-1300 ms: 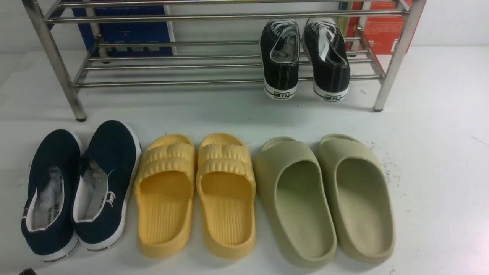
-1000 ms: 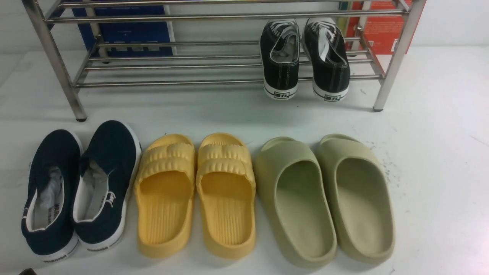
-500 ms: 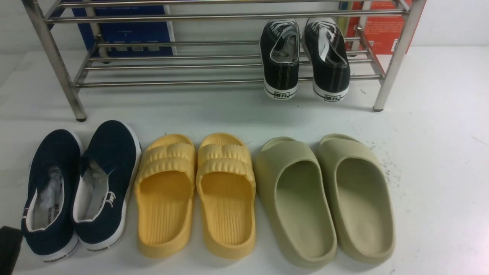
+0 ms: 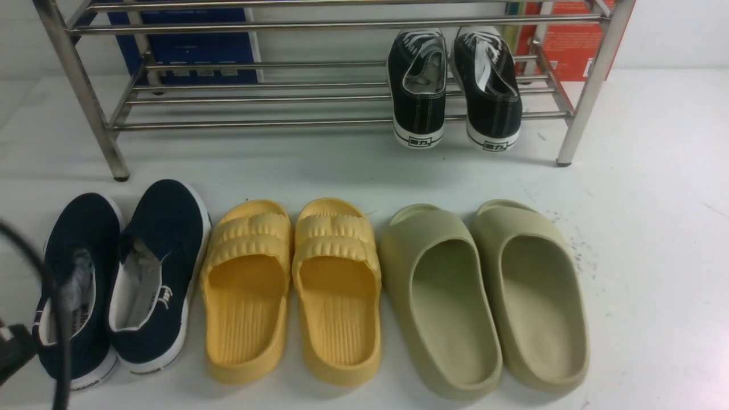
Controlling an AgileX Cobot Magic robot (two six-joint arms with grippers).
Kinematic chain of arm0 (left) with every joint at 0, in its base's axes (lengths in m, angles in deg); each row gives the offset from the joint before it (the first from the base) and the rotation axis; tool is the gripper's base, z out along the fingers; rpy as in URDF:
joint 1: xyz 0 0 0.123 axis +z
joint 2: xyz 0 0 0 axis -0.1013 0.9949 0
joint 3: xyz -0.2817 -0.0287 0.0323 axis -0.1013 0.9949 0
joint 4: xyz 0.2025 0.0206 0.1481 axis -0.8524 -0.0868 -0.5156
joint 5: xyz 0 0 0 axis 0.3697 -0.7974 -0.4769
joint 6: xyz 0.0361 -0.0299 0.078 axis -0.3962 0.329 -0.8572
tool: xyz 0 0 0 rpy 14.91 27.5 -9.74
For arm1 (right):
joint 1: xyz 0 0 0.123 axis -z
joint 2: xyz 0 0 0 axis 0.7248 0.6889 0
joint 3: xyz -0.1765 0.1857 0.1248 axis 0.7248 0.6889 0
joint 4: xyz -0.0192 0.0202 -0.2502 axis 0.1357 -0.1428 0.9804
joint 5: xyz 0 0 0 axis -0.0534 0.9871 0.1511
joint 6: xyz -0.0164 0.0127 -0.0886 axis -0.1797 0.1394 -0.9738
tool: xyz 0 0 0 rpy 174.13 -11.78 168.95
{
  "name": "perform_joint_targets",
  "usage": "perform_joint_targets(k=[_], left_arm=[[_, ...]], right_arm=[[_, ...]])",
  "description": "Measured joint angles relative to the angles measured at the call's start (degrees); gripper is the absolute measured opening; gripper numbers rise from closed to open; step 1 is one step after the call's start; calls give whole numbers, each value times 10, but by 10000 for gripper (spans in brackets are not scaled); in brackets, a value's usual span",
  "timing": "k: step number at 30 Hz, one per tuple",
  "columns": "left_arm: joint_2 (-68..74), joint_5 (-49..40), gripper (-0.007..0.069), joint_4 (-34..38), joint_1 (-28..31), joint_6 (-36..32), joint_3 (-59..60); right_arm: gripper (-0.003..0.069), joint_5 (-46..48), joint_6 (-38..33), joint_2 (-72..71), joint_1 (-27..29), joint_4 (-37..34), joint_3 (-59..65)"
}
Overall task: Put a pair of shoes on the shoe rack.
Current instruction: Use the left arm to grab the shoe closest to it
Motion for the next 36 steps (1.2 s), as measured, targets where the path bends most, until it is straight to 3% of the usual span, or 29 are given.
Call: perform_joint_targets(k=[5, 11, 19, 24, 25, 28, 32, 36], left_arm=[[152, -62, -13, -78, 0, -14, -69], [303, -36, -13, -106, -13, -69, -92], [357, 15, -5, -164, -49, -133, -93], [393, 37, 143, -173, -50, -138, -95], [411, 41, 225, -174, -50, -139, -96], [446, 45, 349, -176, -50, -139, -96], [487, 60, 391, -193, -50, -139, -96], [509, 89, 360, -203, -50, -139, -96]], right_arm=[[133, 0, 0, 0, 0, 0, 0], [142, 0, 0, 0, 0, 0, 0], [153, 0, 0, 0, 0, 0, 0], [160, 0, 0, 0, 0, 0, 0], [162, 0, 0, 0, 0, 0, 0], [167, 0, 0, 0, 0, 0, 0], [173, 0, 0, 0, 0, 0, 0], [178, 0, 0, 0, 0, 0, 0]])
